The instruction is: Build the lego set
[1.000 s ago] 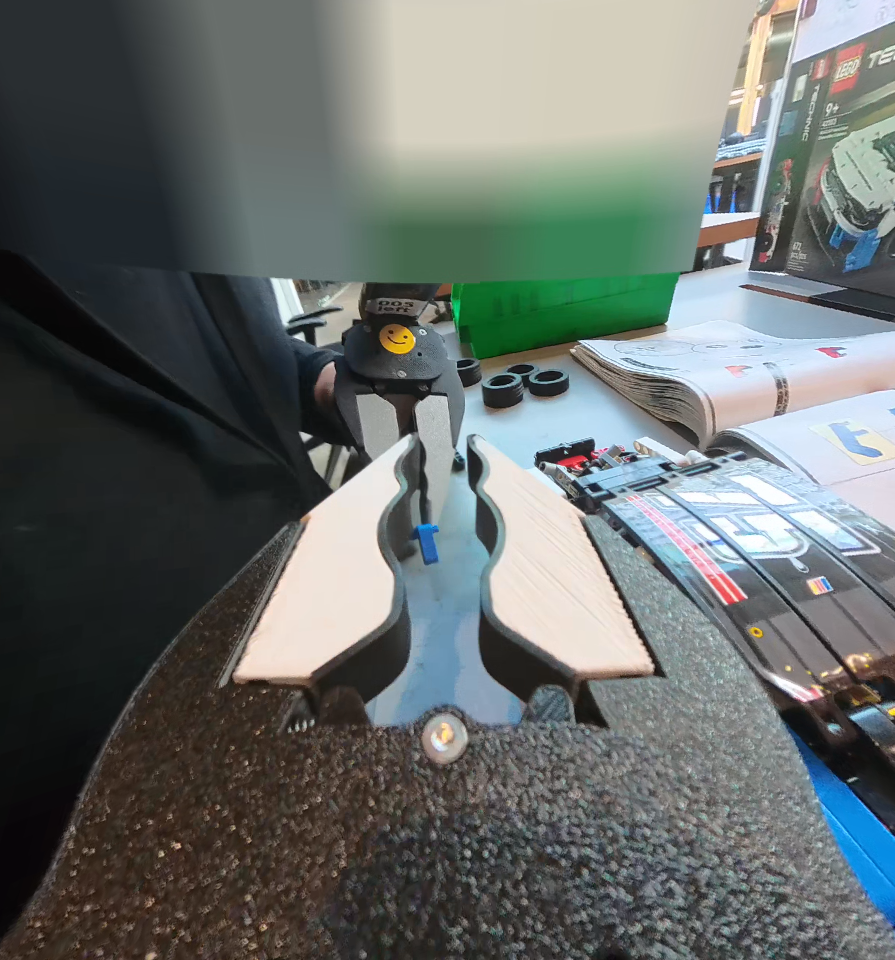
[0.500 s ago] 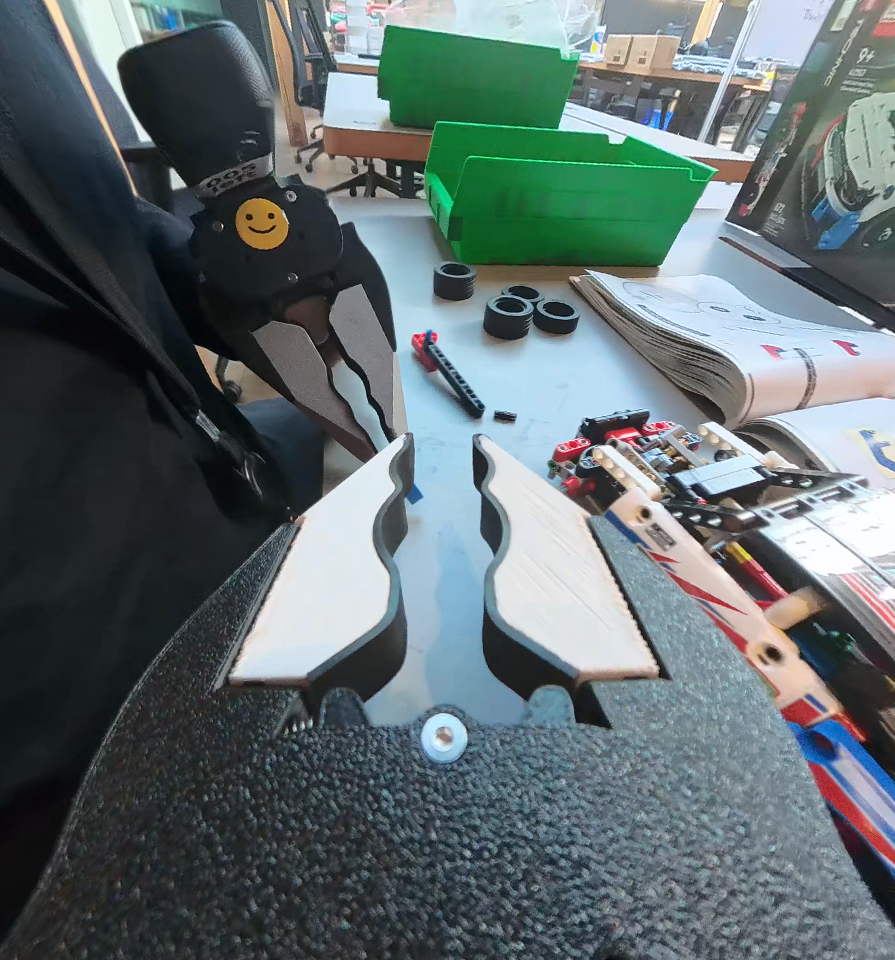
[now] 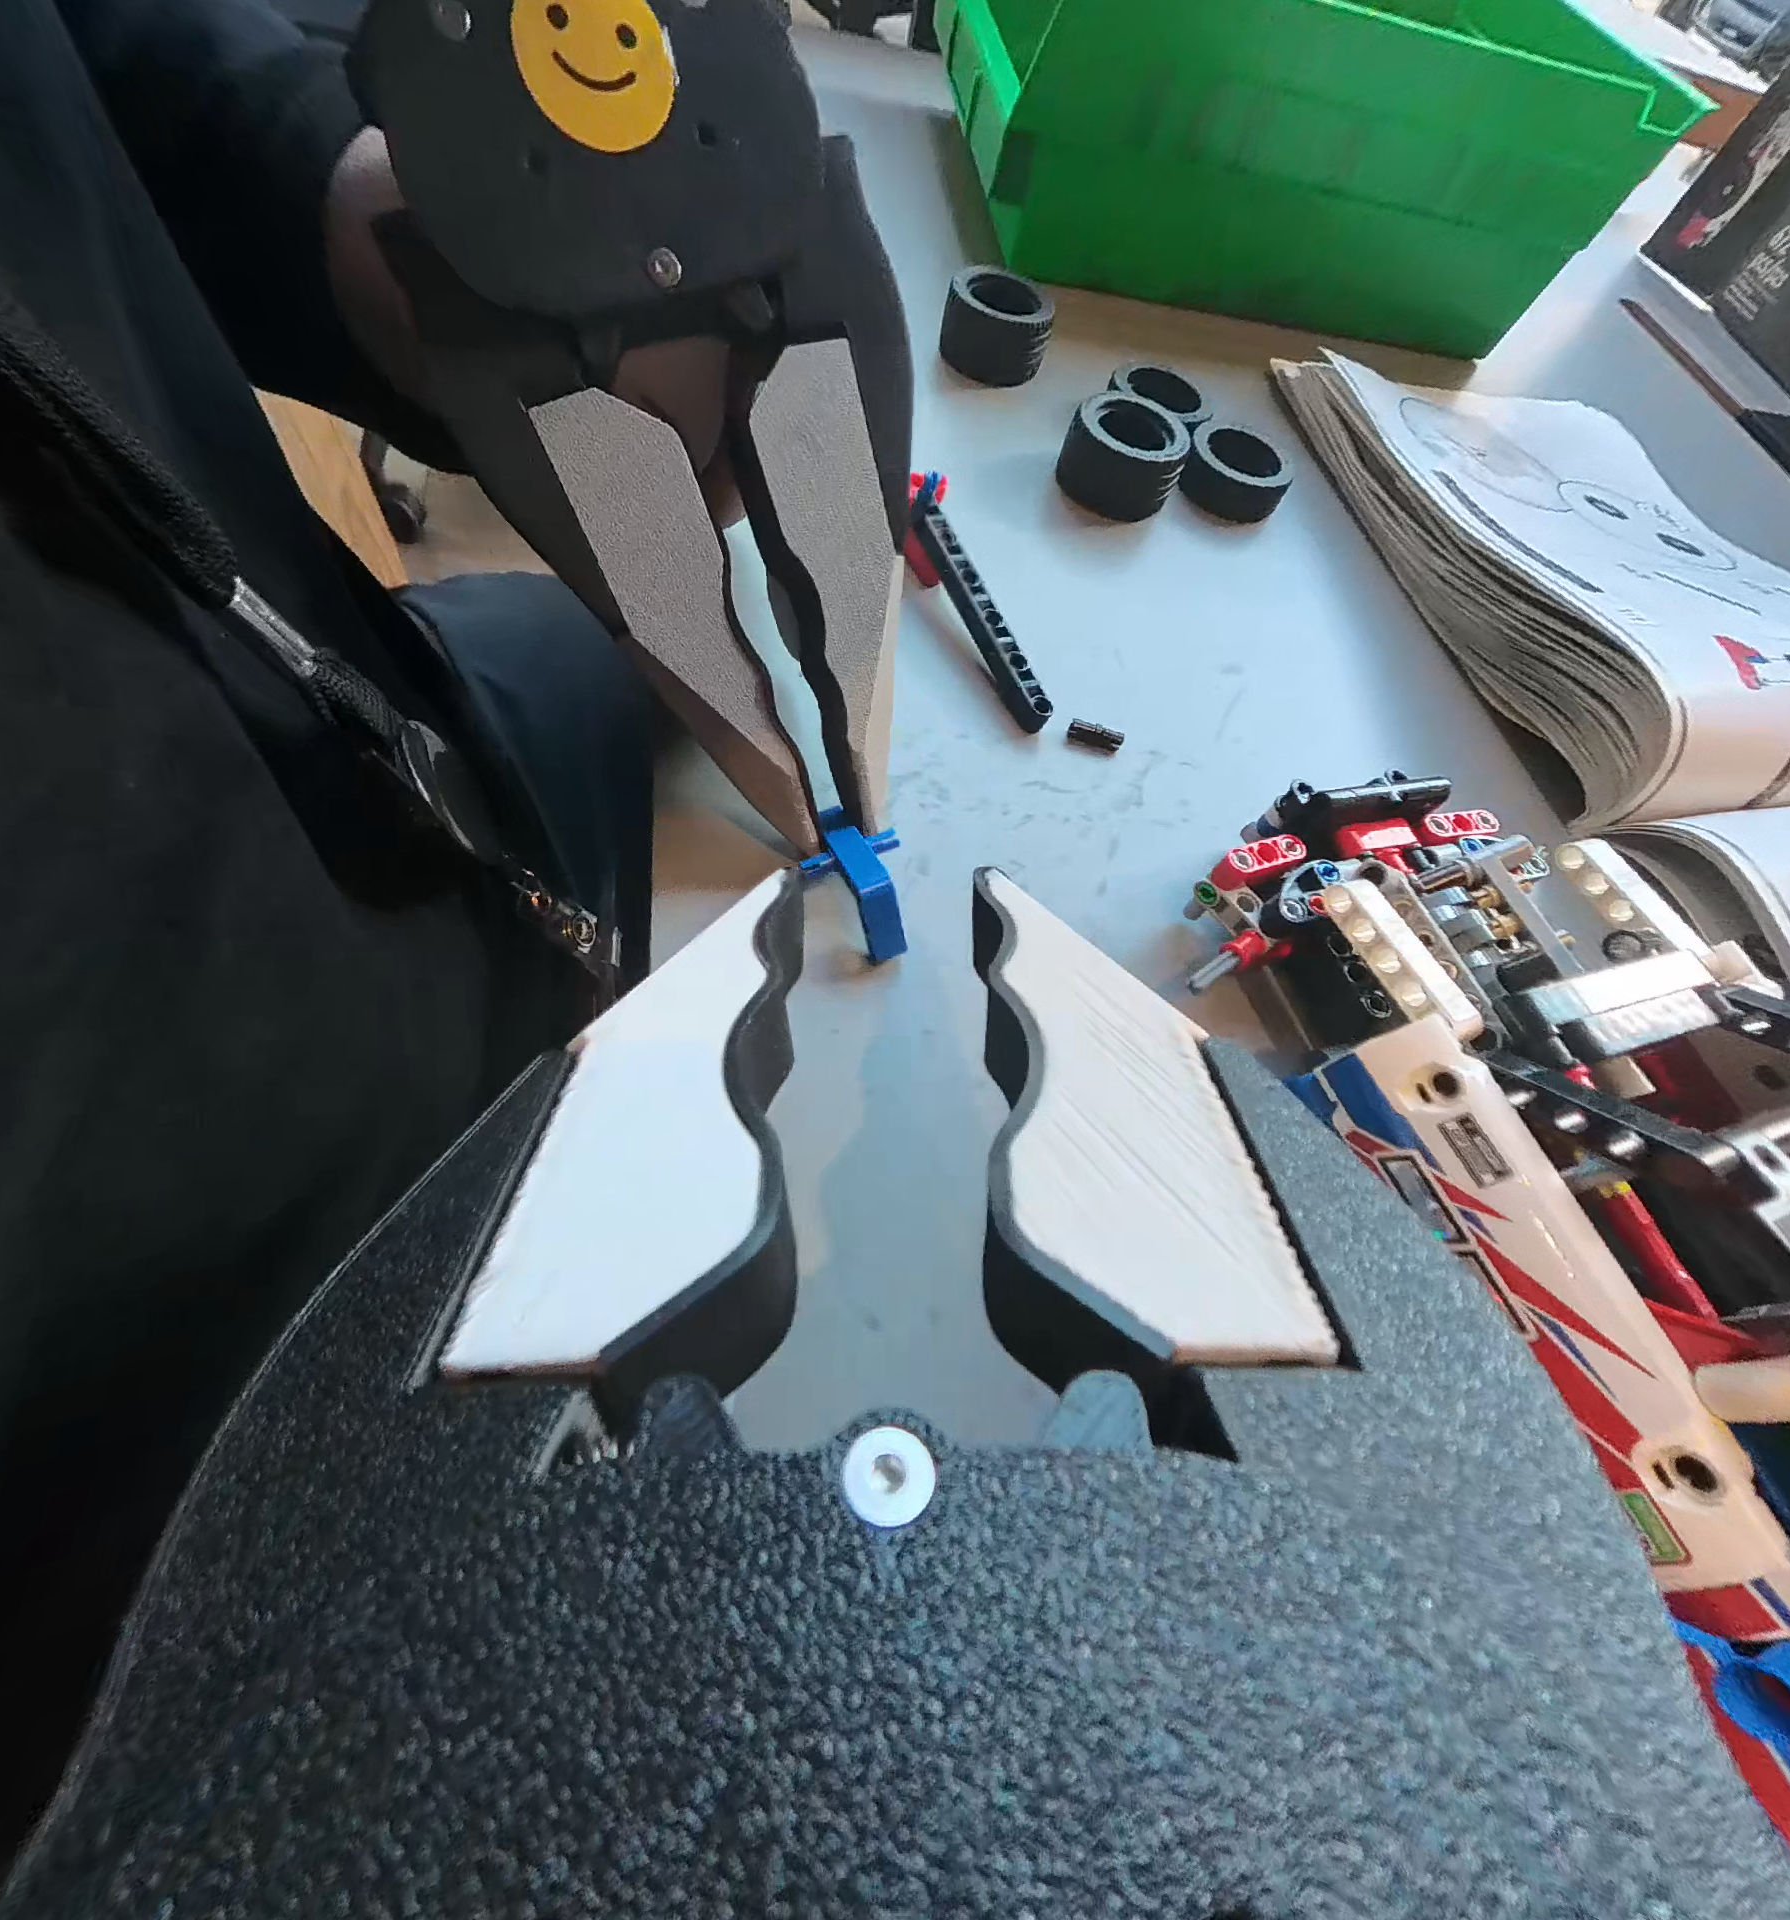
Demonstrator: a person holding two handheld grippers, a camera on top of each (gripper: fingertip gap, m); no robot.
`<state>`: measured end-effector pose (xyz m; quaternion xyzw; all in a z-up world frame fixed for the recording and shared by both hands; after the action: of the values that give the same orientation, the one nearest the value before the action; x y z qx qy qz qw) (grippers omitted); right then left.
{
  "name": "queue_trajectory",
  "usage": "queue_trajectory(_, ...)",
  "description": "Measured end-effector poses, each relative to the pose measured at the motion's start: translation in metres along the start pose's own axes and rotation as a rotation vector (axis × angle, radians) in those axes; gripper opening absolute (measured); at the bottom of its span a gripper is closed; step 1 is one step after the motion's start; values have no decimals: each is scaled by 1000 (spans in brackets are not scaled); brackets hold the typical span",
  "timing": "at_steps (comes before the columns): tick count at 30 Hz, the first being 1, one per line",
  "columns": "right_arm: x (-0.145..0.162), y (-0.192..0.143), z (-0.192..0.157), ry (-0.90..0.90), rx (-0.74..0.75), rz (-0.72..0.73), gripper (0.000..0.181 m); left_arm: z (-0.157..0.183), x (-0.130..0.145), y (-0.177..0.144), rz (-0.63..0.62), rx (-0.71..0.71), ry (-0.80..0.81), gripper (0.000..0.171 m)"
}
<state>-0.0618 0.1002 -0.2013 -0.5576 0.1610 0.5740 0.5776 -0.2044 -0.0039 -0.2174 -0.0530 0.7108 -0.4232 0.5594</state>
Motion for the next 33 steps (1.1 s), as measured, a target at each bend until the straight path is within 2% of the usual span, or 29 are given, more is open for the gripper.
queue_trajectory(9,0,9,3,4,-31,-33,35,-4,-9,5,-4,29,59,6)
queue_trajectory(20,2,13,6,20,-36,-68,34,1,-11,14,0,-24,222,6)
queue_trajectory(33,3,11,11,50,-25,-47,32,-5,-10,13,-2,-33,213,6)
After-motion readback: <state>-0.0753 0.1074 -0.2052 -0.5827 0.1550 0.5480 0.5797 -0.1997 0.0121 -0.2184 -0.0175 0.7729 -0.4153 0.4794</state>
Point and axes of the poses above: each gripper's, where its closed fingertips meet, y out along the fingers, x out of its underside, z = x × y across the jaws, the point moved 10 cm from there along -y, back along the fingers, and after that the axes turned 10 degrees about -y, right-handed, at the moved point
